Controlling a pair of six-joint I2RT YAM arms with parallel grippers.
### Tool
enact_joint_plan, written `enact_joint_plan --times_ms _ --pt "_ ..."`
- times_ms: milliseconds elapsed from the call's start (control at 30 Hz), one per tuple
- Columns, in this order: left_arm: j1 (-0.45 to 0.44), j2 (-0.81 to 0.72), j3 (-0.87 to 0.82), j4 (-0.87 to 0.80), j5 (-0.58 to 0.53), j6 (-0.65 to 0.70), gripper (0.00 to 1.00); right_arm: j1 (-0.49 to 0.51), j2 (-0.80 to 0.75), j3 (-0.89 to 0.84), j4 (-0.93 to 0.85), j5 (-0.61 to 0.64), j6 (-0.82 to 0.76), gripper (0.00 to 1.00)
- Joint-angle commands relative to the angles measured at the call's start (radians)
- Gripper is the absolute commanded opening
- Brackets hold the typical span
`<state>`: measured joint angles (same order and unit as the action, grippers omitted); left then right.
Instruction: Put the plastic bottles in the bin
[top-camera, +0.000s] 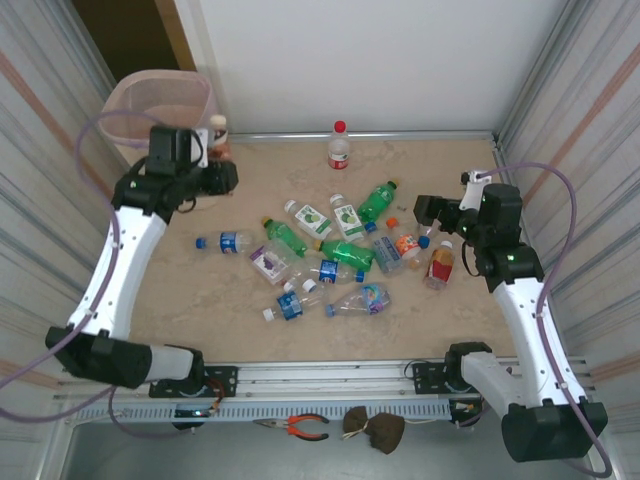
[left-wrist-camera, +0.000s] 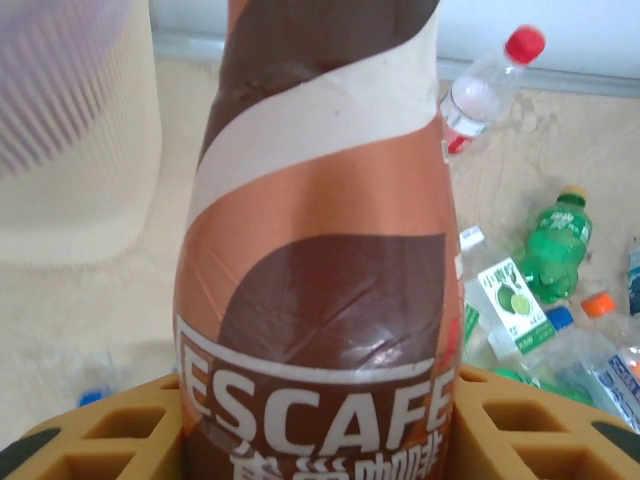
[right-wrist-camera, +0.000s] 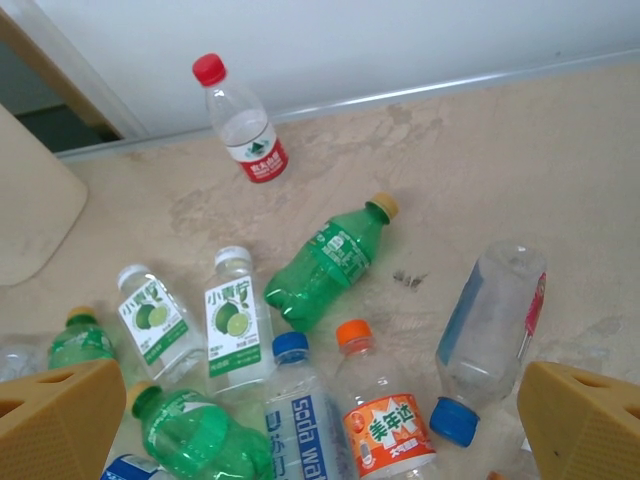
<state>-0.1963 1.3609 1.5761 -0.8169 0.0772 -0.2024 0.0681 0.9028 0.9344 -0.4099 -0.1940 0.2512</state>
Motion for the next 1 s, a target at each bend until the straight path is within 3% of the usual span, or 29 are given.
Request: enact_joint_plan --times_ms 0,367,600,967 --pt "0.032 0.069 0.158 -0.007 0.000 0.158 0.48 0.008 -0.027 0.040 -0.022 0.020 -0.013 0.99" --pt "0.150 0.349 0.581 0.009 -0.001 0.326 0.46 0.011 -0.019 0.075 -0.043 0.044 -0.016 0.99" --pt "0.207 0.547 0.808 -0.065 -0.064 0.411 0.46 0.020 -0.021 0.084 -0.053 0.065 -0.015 0.99" --pt "0.260 0.719 0.899 -0.104 -0.121 0.462 0.45 0.038 -0.031 0.072 -0.071 0.079 -0.006 0.99"
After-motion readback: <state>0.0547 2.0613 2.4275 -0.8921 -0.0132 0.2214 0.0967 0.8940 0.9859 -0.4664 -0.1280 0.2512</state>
